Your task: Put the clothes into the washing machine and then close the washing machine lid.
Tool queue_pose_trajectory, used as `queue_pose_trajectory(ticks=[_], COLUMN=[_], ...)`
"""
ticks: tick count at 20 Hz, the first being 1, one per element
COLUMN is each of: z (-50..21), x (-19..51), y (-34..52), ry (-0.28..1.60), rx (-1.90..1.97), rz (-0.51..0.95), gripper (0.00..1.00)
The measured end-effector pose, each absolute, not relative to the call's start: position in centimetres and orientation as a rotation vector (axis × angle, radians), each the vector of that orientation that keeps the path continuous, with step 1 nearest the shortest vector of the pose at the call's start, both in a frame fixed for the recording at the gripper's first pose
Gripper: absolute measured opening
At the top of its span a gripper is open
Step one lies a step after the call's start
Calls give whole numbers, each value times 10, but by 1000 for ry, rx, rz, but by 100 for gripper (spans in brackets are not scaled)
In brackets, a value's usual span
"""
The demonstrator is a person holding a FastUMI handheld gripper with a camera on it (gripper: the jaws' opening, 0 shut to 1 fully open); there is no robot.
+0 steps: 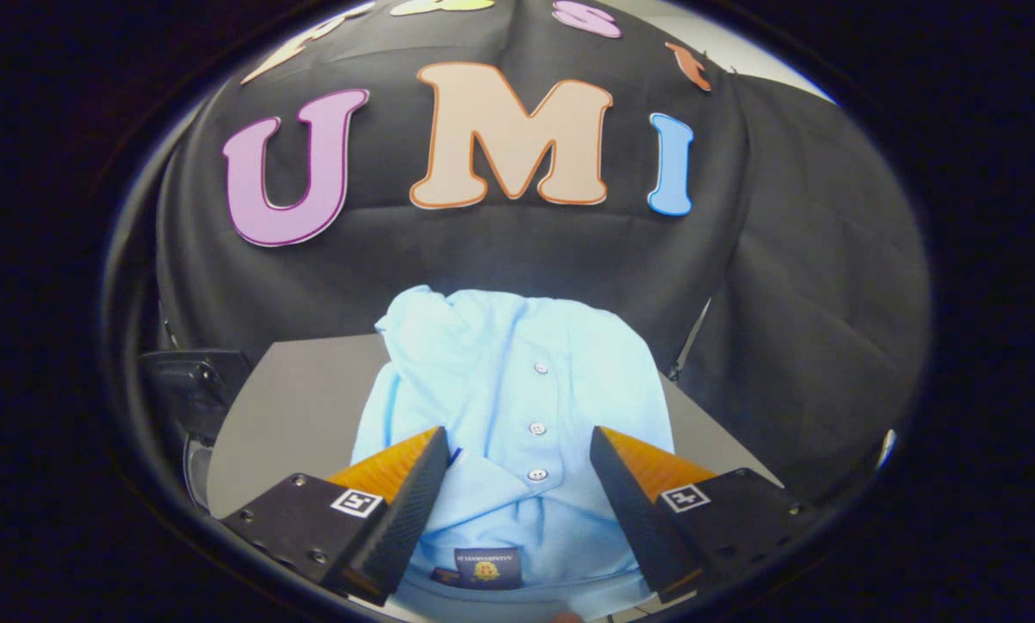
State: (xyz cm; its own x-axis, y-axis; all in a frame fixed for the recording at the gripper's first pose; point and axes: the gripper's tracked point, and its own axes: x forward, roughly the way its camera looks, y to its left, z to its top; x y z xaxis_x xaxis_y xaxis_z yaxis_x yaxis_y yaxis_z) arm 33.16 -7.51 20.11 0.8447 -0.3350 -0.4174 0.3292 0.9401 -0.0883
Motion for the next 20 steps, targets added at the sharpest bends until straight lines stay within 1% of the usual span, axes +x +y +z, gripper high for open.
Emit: queue_pose_trajectory(ticks=[5, 7, 10, 12, 15, 17, 18, 19, 20], z=[197, 198, 198, 197, 197, 197, 198, 198, 199], x=[332, 334, 343, 344, 343, 343, 342, 342, 342], y=[-75, -69, -58, -56, -53, -50, -48, -44, -37], ry=[450, 441, 426, 433, 459, 444, 436, 428, 422], rx=[58, 53, 48, 64, 98, 101, 99, 99, 102], rz=[-344, -333, -309, -320, -327, -325, -327, -323, -310], gripper=[100, 94, 57, 32, 21, 15, 11, 10, 6])
